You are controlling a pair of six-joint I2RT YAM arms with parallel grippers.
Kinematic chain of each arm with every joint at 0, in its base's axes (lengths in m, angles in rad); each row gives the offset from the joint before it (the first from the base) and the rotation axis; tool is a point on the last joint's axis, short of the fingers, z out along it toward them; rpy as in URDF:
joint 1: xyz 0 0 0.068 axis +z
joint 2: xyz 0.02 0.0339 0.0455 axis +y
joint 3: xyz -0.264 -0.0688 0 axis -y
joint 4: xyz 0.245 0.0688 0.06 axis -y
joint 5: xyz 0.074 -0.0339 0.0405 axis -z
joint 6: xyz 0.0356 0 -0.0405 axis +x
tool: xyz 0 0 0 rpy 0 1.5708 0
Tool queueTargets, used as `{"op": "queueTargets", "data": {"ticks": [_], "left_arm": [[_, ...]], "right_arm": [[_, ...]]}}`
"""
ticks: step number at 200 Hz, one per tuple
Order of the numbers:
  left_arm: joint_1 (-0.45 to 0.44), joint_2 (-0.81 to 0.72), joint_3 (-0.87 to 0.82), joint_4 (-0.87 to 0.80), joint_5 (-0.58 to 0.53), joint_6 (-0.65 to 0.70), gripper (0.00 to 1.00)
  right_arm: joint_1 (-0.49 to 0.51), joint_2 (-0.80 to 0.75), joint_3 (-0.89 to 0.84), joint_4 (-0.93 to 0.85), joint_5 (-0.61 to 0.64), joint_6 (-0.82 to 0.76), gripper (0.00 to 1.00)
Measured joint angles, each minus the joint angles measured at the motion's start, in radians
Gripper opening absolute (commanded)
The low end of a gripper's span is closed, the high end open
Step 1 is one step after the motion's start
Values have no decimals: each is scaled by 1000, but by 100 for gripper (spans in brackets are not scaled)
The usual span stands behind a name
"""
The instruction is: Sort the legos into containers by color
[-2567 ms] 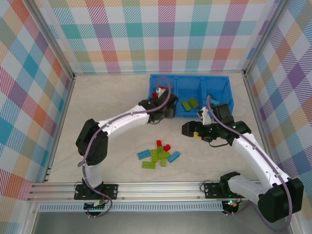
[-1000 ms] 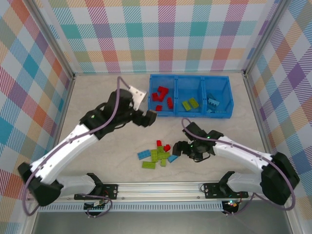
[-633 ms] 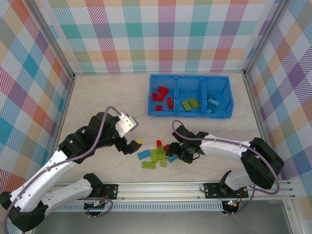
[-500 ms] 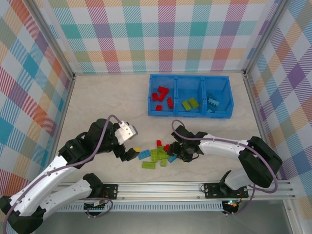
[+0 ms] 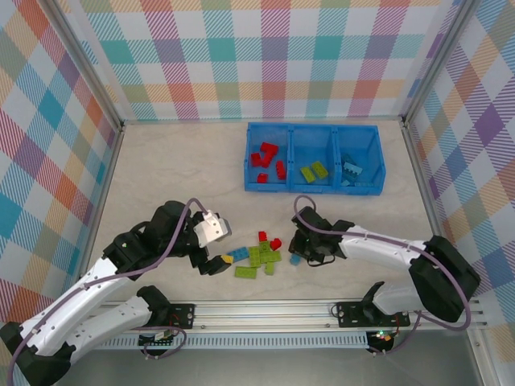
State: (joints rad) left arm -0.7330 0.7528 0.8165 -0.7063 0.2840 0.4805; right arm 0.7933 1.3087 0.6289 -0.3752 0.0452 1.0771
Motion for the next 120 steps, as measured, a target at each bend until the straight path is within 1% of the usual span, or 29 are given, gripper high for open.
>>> {"op": "queueTargets", "data": {"ticks": [29,49,58,75,96,120], "left_arm": [[-5,5,44,4,24,-24,100],[-14,5,64,41,45,-68,100],[-25,5,65,74,56,-98,100],[-55,6,64,130,63,-154,100],[-112,18,63,190,41,-228,100],[-179,59,63,226,-42,-313,100]], "right_arm": [[-115,-84,6,-26,19,-78,17],[-261,-136,53,-65,33,-172,15],[-347,-148,100,-77,44,-228,14],[-479,-151,201,-74,61,-313,14],[-617,-110,333,-44,67,-401,14],[-727,46,476,8,48,-464,15]]}}
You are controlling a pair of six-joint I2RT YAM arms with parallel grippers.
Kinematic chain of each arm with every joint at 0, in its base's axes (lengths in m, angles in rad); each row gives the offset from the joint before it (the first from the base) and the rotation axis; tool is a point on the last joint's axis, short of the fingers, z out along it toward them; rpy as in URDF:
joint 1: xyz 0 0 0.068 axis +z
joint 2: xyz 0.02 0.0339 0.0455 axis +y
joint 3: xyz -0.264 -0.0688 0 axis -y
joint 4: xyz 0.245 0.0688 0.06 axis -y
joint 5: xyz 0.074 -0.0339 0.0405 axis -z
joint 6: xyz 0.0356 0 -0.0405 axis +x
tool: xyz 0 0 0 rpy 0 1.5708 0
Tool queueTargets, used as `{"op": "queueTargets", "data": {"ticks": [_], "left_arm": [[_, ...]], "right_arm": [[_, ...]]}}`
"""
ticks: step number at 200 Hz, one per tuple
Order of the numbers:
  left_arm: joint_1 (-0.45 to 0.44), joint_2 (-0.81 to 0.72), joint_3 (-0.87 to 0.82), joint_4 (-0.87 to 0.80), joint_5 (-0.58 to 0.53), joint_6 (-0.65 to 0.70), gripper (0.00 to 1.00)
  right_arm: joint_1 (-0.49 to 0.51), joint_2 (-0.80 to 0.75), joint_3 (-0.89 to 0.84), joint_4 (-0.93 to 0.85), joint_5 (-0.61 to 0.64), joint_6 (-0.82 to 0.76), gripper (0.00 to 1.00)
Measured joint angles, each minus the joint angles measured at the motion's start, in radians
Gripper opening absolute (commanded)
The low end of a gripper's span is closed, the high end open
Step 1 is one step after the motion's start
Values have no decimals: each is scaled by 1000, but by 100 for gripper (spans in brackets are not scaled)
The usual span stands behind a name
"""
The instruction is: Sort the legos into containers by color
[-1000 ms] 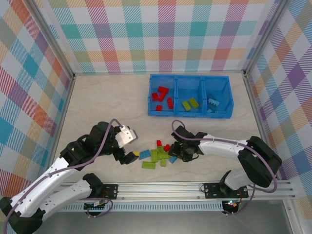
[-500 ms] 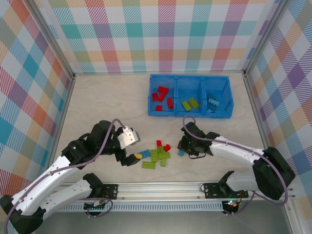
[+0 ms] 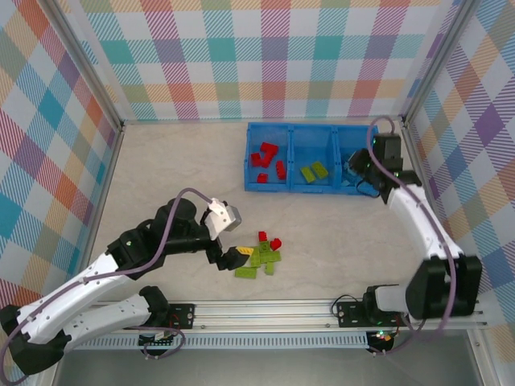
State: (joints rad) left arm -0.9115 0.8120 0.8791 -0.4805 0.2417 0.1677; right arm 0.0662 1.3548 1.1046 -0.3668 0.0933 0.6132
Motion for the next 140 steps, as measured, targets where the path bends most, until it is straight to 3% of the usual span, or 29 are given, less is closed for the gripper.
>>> {"op": "queueTargets", "data": {"ticks": [16,26,66,109,140], "left_arm": [[-47,38,0,11,-75,-57,100],[-74,61,0,10,-115,-92,100],[-126,129,0,-15,-246,-201,100],[-127,111,-16,-29,-341,-245,100],[-127,61,-26,-44,-415,-253,100]], "right_arm": [[-47,125,67,28,-17,-23,19],[-65,198,94,37,-30,-31,28],[-89,375,147,28,-69,-43,49],[-89,348,167,10,-89,-46,55],[-72,192,126,7,-166,-26,56]]}}
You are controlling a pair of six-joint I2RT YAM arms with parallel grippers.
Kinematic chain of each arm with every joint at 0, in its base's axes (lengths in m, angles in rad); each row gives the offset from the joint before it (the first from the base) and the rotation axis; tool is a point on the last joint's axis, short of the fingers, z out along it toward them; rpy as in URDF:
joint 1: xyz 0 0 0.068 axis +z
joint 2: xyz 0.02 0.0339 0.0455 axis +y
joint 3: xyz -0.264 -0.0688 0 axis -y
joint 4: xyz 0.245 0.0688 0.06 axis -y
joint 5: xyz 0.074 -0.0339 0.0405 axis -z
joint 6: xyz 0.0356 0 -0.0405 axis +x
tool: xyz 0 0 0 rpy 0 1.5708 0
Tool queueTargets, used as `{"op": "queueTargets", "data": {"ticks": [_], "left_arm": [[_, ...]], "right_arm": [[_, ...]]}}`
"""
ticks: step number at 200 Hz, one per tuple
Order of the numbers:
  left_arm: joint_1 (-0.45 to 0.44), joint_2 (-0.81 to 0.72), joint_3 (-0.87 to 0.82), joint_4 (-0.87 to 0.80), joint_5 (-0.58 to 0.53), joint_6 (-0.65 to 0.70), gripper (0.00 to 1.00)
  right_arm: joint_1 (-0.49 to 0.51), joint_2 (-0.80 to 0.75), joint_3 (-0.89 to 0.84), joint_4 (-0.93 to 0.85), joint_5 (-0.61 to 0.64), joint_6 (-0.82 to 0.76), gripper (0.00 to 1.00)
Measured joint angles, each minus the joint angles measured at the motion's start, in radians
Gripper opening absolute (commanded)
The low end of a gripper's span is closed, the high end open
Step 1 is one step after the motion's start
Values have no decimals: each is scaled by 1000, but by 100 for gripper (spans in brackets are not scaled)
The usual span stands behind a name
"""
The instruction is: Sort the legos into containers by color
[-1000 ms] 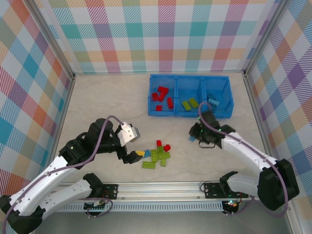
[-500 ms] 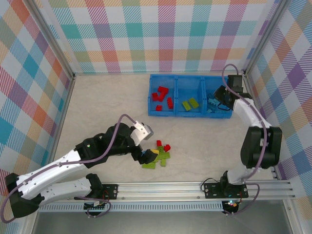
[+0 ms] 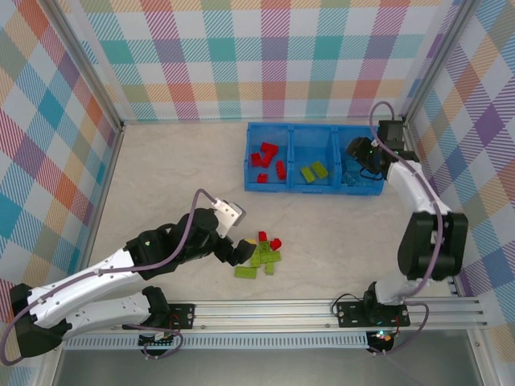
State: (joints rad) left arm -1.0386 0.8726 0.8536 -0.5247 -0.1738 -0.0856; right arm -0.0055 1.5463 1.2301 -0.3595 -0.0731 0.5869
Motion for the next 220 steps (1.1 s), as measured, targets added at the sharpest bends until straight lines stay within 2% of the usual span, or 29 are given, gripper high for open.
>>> {"op": "queueTargets", "data": {"ticks": [17,53,95,122,158,220], "left_arm": [[2,-20,0,-11,-35,12,100],[55,-26,0,-84,-40,97,100],[165,-29,0,-115,11,202,100],[185,-31,-10,-113,49,235,100],[187,-45,-52,-127,127,305,100],[187,-89,-74,-136,193,397,100]], "right_arm": [[60,-121,-42,-22,-23,-5,57],[327,-282,-111,-101,-67,-50,57],[597,-263,-245,-225,-93,-52,58],[740,-192,-318,-253,-97,-53,59],[812,-92,-335,-240,-91,-90,60],[819,28,-334,-104,-79,-166,58]]}}
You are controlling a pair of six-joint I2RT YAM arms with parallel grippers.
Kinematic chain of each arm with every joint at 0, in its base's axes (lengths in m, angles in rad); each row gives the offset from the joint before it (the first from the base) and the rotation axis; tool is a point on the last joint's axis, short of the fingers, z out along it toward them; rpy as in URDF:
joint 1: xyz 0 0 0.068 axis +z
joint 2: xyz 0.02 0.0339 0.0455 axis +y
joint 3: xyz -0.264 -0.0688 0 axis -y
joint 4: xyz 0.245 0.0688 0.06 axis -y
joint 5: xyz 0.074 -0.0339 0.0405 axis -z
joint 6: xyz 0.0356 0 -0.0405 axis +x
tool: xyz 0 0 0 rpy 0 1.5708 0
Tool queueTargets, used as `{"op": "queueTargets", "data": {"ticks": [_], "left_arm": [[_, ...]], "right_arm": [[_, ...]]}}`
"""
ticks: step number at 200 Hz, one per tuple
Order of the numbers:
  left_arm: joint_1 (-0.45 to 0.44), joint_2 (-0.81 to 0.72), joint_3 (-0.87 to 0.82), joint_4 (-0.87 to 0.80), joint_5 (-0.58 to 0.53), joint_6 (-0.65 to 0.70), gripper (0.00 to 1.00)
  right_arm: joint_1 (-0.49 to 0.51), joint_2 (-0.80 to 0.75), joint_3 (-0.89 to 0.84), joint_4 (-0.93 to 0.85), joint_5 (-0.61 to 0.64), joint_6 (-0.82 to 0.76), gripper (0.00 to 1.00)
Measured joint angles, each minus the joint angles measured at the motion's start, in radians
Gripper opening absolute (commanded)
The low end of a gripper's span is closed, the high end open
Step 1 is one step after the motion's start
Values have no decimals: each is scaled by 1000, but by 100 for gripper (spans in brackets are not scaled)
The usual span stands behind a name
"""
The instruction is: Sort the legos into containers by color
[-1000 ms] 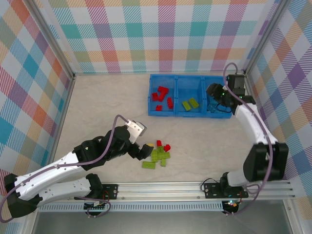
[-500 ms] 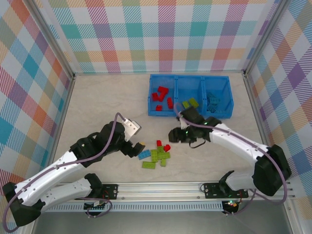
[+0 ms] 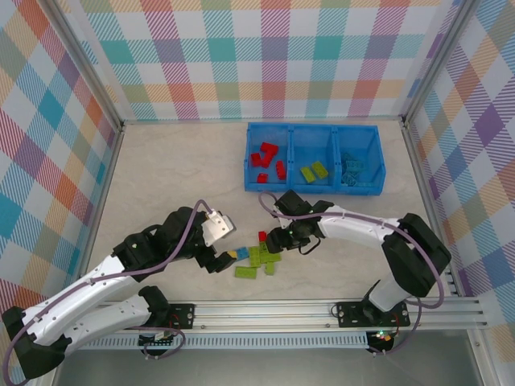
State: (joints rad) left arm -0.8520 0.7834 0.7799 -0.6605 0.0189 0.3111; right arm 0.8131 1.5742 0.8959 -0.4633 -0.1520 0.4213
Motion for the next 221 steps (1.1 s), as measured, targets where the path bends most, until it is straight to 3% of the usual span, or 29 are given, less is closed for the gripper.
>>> {"op": "queueTargets", "data": {"ticks": [87,173,221], "left_arm": [[0,18,-5,-19,0,20,100],[0,18,-5,-19,0,20,100],[0,16,-5,-19,-1,19,100]], "right_arm": [[0,64,2,60,69,-44,31],[-17,-32,60,52,169,-46,27],[-156,-10,275,94,248,-77,29]]}}
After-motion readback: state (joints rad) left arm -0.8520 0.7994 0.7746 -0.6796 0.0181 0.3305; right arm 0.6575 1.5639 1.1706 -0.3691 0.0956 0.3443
